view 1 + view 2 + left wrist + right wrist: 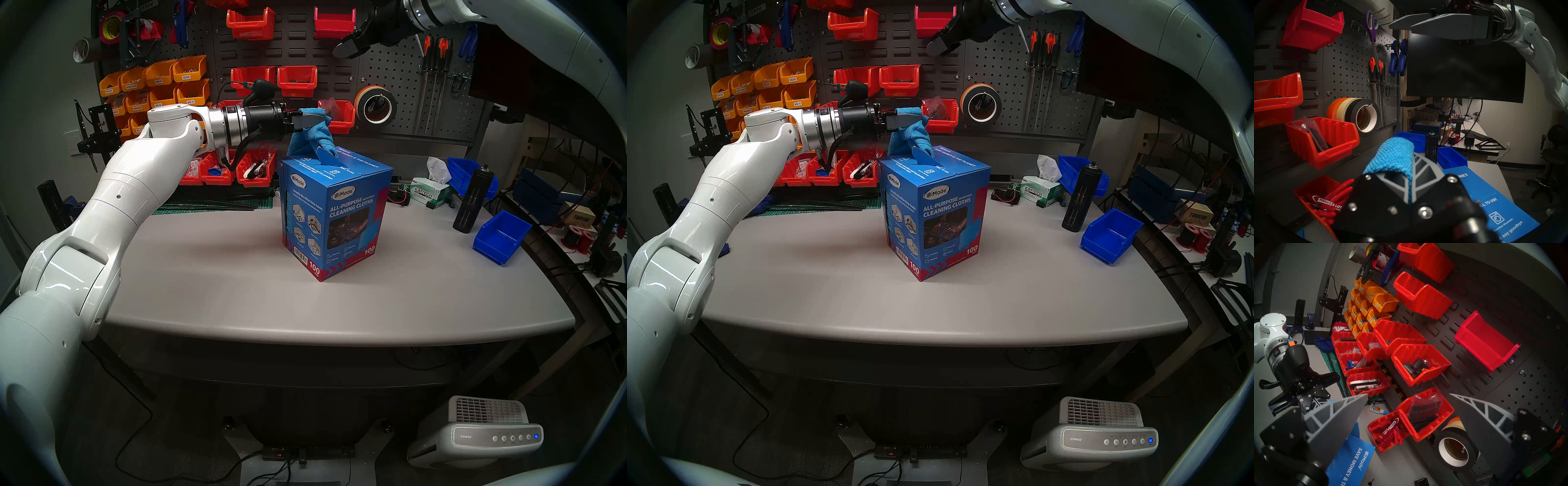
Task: Take out a shop towel
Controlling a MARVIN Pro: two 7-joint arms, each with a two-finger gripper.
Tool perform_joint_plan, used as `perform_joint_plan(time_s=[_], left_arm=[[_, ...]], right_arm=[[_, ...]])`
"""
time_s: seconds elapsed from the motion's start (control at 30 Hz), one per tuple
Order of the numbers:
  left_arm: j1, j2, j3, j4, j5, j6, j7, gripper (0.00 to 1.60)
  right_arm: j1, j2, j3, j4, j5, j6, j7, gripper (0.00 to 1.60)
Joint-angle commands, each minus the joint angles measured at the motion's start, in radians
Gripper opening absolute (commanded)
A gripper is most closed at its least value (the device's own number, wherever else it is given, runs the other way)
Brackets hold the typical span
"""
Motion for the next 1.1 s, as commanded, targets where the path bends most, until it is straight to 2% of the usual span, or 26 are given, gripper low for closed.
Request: perform_joint_plan(time_s=[0.0, 0.3, 0.63, 0.7, 0.73, 0.83, 1.07], left_arm=[[-0.047, 0.000, -0.020, -0.010, -0.007, -0.003, -0.011, 0.00], [-0.079, 0.007, -0.024, 0.007, 0.016, -0.020, -0.012, 0.00], [-0.154, 0.013, -0.042, 0.048, 0.052, -0.055, -0.003, 0.00], [-0.142, 0.011, -0.060, 0.035, 0.058, -0.056, 0.002, 0.00], [-0.169, 0.010, -0.042, 0.054, 0.061, -0.059, -0.002, 0.00], [-0.165, 0.002, -0.069, 0.040, 0.080, -0.063, 0.008, 0.00], [-0.213, -0.011, -0.051, 0.072, 0.106, -0.071, -0.007, 0.00]], right_arm=[[0.034, 0.003, 0.024, 0.005, -0.002, -0.010, -0.010, 1.60], [0.035, 0.003, 0.023, 0.005, -0.001, -0.010, -0.009, 1.60], [0.035, 0.003, 0.022, 0.005, 0.000, -0.009, -0.008, 1.60], [0.035, 0.003, 0.022, 0.005, 0.000, -0.009, -0.008, 1.60], [0.035, 0.003, 0.022, 0.005, 0.000, -0.009, -0.007, 1.60], [0.035, 0.003, 0.021, 0.005, 0.000, -0.009, -0.007, 1.60], [0.035, 0.003, 0.021, 0.005, 0.001, -0.010, -0.008, 1.60]])
